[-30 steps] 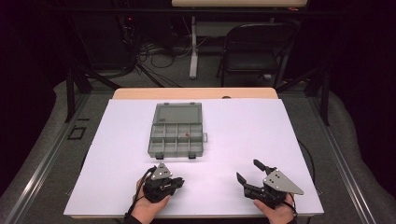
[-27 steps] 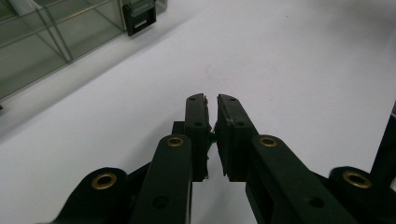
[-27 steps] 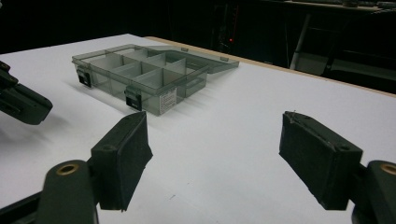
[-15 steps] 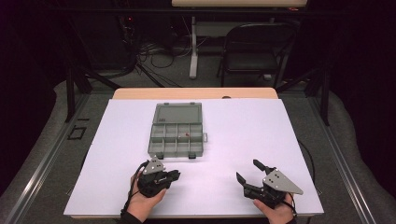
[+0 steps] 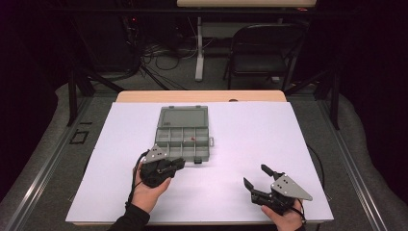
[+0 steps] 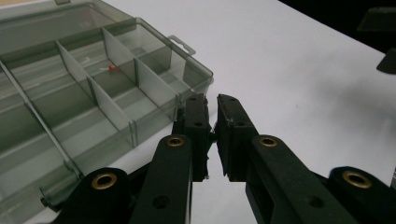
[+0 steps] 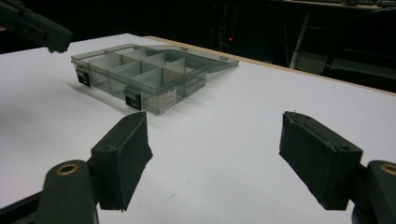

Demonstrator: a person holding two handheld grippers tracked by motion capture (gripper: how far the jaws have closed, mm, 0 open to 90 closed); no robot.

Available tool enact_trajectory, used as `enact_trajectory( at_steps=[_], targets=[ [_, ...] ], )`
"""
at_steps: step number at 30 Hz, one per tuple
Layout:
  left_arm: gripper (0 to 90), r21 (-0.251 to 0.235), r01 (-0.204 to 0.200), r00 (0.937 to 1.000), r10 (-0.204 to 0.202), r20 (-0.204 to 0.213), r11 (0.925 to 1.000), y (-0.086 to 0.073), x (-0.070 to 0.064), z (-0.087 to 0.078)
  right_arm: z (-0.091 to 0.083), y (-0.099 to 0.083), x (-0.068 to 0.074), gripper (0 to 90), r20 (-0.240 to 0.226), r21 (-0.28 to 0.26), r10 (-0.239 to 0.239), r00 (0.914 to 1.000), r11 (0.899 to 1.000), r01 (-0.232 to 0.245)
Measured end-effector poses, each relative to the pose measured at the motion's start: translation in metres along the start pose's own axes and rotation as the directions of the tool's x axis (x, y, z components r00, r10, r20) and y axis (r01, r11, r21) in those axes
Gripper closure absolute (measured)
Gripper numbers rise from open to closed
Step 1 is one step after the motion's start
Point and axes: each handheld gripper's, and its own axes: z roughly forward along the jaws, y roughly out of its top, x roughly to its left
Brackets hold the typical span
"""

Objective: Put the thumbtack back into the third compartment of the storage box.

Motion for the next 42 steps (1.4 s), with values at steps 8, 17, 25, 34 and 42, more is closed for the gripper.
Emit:
enact_trajectory(
  at_steps=[8, 17, 25, 34, 42],
  targets=[
    [82.6, -0.009, -0.013, 0.9993, 0.013, -0.034, 0.9999, 0.03, 0.012, 0.005, 0.0, 0.0, 0.0, 23.4, 0.001, 0.001, 0.0, 1.0, 1.0, 0.0],
    [82.6, -0.006, 0.025, 0.9973, -0.026, -0.068, 0.9997, 0.055, 0.032, 0.014, 0.0, 0.0, 0.0, 23.4, 0.0, 0.003, 0.002, 1.0, 1.0, -0.002],
    [82.6, 0.007, 0.043, 0.9948, -0.042, -0.093, 0.999, 0.069, 0.041, 0.025, 0.0, 0.0, 0.0, 23.4, -0.001, 0.004, 0.002, 1.0, 1.0, -0.002],
    [82.6, 0.032, 0.056, 0.9916, -0.052, -0.119, 0.9979, 0.075, 0.048, 0.044, 0.0, 0.0, 0.0, 23.4, -0.004, 0.002, 0.003, 1.0, 1.0, -0.003],
    [82.6, 0.057, 0.077, 0.9865, -0.068, -0.149, 0.9954, 0.072, 0.055, 0.059, -0.001, 0.0, -0.002, 23.4, -0.002, 0.001, 0.001, 1.0, 1.0, -0.001]
  ],
)
